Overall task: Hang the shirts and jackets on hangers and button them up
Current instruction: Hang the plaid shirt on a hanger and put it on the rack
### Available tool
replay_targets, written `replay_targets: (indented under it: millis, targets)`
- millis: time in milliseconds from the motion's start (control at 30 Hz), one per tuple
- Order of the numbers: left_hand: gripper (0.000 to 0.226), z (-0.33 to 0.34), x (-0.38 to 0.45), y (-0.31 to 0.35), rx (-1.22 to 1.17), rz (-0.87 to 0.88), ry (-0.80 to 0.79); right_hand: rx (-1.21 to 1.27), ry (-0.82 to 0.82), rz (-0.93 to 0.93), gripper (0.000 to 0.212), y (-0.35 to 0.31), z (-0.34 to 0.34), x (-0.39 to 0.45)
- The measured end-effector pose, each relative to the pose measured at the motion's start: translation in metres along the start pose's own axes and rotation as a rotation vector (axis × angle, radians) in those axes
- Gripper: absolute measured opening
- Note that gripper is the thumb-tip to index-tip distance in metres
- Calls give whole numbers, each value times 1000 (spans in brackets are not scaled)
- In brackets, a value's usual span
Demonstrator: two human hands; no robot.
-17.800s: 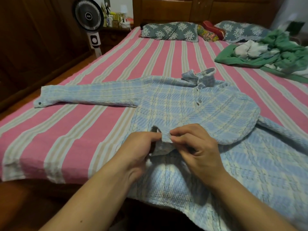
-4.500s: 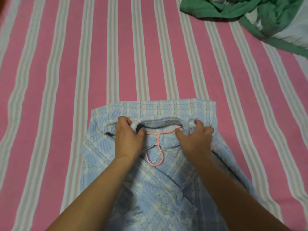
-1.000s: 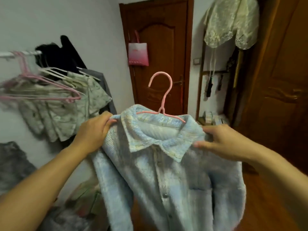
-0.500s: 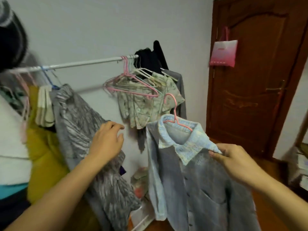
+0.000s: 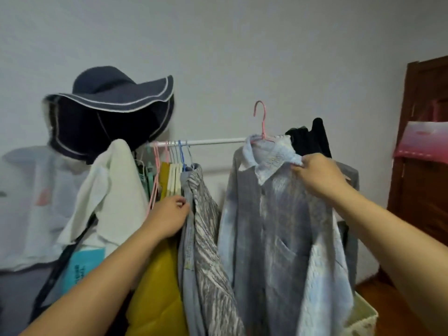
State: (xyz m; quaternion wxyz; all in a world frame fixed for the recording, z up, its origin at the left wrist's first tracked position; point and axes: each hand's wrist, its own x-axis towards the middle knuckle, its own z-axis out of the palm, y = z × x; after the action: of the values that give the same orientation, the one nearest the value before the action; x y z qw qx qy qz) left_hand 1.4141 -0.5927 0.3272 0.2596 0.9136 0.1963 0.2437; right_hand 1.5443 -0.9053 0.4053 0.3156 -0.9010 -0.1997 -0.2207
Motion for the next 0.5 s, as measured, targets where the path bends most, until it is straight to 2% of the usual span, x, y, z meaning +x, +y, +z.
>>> replay_targets:
  millis: [100, 267, 433, 500]
  targets:
    - [59, 0, 17, 4, 93, 8, -38, -78, -7, -54, 36, -39, 36, 45]
    - [82, 14, 35, 2, 207, 7, -190, -118, -86, -21, 20, -57, 137, 66]
    - [71, 17, 36, 3, 236, 69, -182, -136, -181, -116, 17, -52, 189, 53]
    - [70, 19, 36, 3, 208, 79, -174, -79, -138, -118, 22, -56, 199, 46]
